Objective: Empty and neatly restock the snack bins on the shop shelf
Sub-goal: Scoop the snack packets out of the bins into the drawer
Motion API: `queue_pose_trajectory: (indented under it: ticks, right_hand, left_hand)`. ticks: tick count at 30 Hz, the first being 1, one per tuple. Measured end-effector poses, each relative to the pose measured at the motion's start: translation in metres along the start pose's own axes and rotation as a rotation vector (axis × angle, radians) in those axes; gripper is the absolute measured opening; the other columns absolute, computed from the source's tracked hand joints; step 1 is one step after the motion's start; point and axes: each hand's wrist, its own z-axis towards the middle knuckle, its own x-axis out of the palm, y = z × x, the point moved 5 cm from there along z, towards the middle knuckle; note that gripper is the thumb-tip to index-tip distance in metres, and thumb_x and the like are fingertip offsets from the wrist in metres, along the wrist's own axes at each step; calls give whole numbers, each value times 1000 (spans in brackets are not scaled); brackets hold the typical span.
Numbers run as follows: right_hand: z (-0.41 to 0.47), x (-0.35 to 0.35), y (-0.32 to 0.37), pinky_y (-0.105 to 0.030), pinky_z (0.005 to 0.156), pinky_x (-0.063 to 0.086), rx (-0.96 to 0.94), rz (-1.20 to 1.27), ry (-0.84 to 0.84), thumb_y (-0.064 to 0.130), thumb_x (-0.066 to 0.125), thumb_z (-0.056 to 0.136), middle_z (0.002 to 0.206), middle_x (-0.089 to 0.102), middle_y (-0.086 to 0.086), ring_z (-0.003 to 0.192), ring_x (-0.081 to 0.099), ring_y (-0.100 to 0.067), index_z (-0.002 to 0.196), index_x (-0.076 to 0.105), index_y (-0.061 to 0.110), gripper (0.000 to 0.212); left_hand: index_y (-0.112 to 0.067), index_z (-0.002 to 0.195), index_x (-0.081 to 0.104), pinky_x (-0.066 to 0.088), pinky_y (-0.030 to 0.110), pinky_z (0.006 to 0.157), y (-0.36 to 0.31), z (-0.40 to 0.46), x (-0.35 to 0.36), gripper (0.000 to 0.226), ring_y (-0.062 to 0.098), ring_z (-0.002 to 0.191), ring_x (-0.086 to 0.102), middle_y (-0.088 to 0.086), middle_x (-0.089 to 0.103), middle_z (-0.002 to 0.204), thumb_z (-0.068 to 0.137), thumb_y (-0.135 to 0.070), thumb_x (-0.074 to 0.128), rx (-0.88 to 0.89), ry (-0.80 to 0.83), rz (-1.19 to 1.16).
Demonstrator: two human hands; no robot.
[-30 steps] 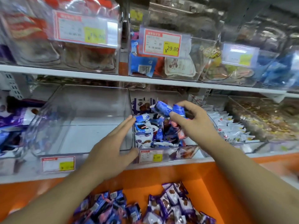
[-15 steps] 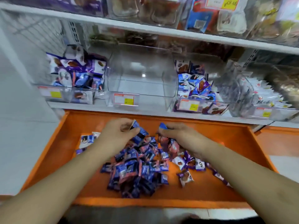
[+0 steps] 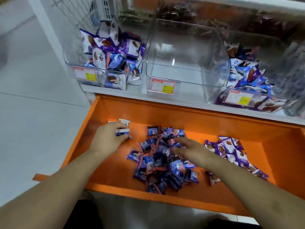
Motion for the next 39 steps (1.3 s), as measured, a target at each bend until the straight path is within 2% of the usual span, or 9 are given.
queue_pose_trajectory:
  ticks: [5, 14, 20, 24, 27, 29, 32, 35, 39]
  right_hand:
    - [11, -4, 8, -50, 99, 57, -1, -7, 36, 52, 69, 96, 158, 46, 10, 120, 68, -27, 152, 44, 43, 62]
    - [-27, -46, 49, -40, 91, 61, -118, -40, -4, 40, 74, 95, 146, 53, 12, 115, 69, -18, 143, 53, 46, 53]
    - [-89, -155, 69, -43, 91, 59, -327, 124, -352, 14, 74, 92, 114, 72, 7, 97, 71, -20, 123, 71, 32, 35]
    - [-113, -211, 47, -26, 75, 54, -393, 319, -605, 2, 67, 96, 104, 71, -5, 84, 65, -14, 113, 73, 19, 24]
    - [-116, -241, 31, -23, 72, 53, -376, 311, -766, 9, 66, 99, 101, 66, 0, 79, 61, -6, 116, 69, 24, 23]
    - [-108, -262, 25, -29, 76, 55, -360, 217, -871, 16, 67, 98, 104, 66, 5, 84, 62, -7, 121, 65, 31, 27]
    - [-83, -292, 23, -27, 92, 48, -353, 17, -936, 26, 72, 94, 124, 57, 8, 107, 58, -4, 135, 57, 40, 45]
    - [-43, -318, 24, -36, 116, 36, -314, -160, -759, 47, 82, 84, 151, 34, 5, 146, 32, -19, 147, 40, 59, 76]
    - [8, -340, 24, -49, 125, 30, -227, -259, -519, 70, 90, 61, 167, 19, 0, 155, 22, -29, 144, 26, 74, 104]
  left_hand:
    - [-21, 144, 59, 41, 22, 98, 31, 4, 5, 71, 21, 126, 59, 1, 61, 142, 80, -25, 89, -103, 17, 32]
    - [-42, 141, 56, 42, 24, 100, -49, -2, 15, 58, 9, 119, 61, -14, 58, 143, 88, -45, 79, 55, 66, -98]
    - [-61, 121, 61, 50, 26, 101, -176, -12, 3, 46, -13, 110, 61, -38, 64, 118, 75, -68, 65, 356, 89, -257]
    - [-60, 133, 53, 48, 32, 109, -249, -3, 13, 45, -12, 123, 54, -39, 54, 134, 89, -64, 64, 557, 91, -263]
    - [-56, 154, 27, 37, 36, 121, -297, 26, 27, 63, -6, 144, 34, -38, 18, 162, 97, -61, 52, 663, 27, -128]
    - [-50, 162, 6, 36, 33, 118, -319, 50, 36, 75, -1, 150, 26, -40, -13, 163, 101, -59, 48, 641, 22, -51]
    - [-51, 161, -7, 38, 37, 115, -333, 74, 55, 74, 1, 153, 24, -44, -26, 157, 103, -63, 37, 632, 45, 2]
    - [-58, 156, -14, 48, 35, 103, -330, 81, 67, 69, 2, 148, 35, -45, -25, 156, 103, -66, 29, 618, 51, 65]
    - [-65, 151, -18, 49, 22, 78, -329, 83, 68, 68, 2, 120, 62, -51, -25, 151, 101, -69, 28, 584, 45, 90]
